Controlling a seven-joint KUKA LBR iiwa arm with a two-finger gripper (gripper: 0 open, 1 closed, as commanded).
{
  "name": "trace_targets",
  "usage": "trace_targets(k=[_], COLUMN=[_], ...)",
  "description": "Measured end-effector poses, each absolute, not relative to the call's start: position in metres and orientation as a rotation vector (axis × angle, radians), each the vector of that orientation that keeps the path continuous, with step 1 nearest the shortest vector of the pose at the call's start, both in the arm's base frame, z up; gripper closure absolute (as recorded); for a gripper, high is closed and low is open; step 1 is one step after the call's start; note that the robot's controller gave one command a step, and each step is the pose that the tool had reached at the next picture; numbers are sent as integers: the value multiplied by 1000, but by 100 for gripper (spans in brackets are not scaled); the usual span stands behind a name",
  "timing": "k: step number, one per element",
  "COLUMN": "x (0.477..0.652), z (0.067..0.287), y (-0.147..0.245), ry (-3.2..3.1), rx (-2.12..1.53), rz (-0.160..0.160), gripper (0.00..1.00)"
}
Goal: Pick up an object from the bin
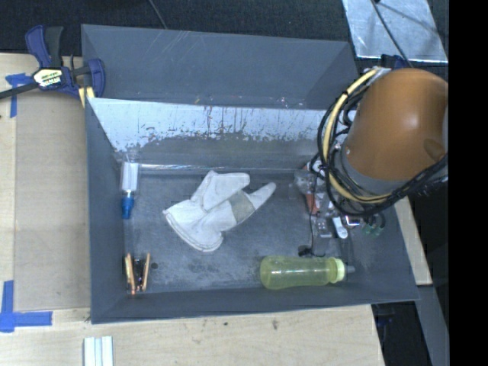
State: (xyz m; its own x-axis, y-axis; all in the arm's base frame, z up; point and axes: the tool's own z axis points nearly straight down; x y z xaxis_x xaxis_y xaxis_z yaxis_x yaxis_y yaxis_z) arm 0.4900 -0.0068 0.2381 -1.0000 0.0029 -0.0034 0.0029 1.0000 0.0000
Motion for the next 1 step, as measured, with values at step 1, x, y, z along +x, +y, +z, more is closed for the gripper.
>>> trace_targets(k=[1], x=[504], z=[197], y=[9], ry=[3130], rx=[-92], rz=[-1], gripper=[0])
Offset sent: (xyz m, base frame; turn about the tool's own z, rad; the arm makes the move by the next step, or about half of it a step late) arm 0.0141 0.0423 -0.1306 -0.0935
